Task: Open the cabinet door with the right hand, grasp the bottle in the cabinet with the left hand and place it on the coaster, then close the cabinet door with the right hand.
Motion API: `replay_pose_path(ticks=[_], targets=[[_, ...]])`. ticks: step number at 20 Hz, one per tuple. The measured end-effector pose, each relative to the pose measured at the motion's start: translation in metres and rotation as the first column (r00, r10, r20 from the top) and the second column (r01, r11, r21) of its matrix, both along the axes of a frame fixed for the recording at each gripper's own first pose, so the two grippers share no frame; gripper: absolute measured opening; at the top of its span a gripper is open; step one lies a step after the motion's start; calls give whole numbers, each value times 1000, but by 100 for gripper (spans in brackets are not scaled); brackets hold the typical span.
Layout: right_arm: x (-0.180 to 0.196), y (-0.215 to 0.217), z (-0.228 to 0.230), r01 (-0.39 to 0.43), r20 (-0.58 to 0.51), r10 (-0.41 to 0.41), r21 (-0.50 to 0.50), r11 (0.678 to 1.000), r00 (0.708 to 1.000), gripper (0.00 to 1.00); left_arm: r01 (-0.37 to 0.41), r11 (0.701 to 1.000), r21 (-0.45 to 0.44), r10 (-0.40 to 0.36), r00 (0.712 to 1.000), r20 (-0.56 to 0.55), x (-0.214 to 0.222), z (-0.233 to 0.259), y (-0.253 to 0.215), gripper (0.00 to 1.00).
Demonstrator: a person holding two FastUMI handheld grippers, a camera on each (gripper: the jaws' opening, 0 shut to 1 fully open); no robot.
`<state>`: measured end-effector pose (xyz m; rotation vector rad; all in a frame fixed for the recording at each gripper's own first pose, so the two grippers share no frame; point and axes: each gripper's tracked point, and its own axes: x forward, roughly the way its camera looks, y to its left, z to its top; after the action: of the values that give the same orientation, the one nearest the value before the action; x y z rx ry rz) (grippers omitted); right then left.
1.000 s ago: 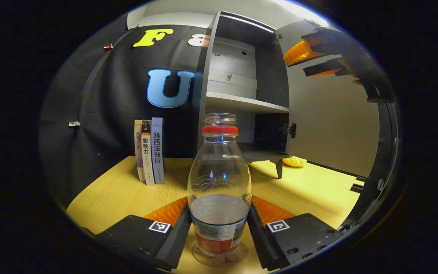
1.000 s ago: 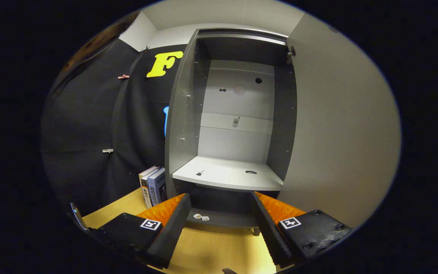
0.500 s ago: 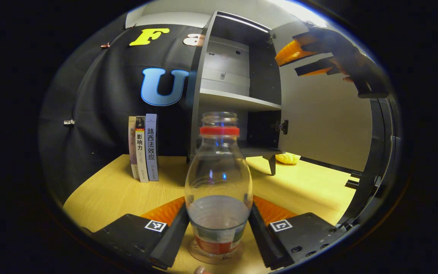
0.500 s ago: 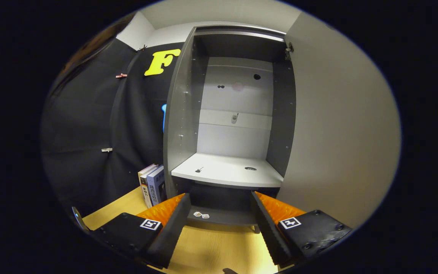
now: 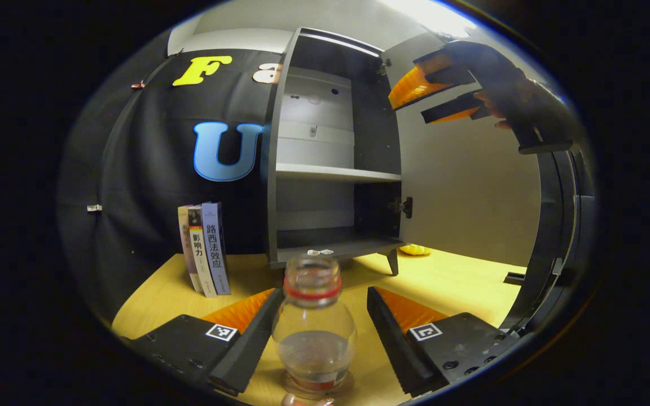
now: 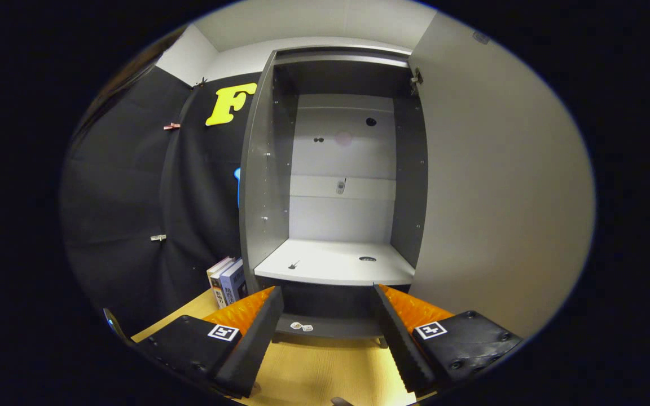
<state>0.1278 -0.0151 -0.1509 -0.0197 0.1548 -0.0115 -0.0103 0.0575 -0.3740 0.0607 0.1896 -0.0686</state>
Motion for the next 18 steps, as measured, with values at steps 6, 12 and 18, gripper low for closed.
replay_pose_path(ticks=[6, 12, 18], targets=[[-18, -18, 56, 49, 84, -50, 11, 999, 995, 97, 72, 996, -52, -71, 997, 26, 23, 94, -9, 95], [-90, -67, 102, 211, 146, -204, -38, 977, 968, 99, 259, 957, -130, -251, 965, 69, 48, 210, -38, 93], [-176, -121, 127, 380, 178, -374, 6, 925, 910, 94, 347, 931, -108, -342, 937, 65, 95, 246, -54, 93]])
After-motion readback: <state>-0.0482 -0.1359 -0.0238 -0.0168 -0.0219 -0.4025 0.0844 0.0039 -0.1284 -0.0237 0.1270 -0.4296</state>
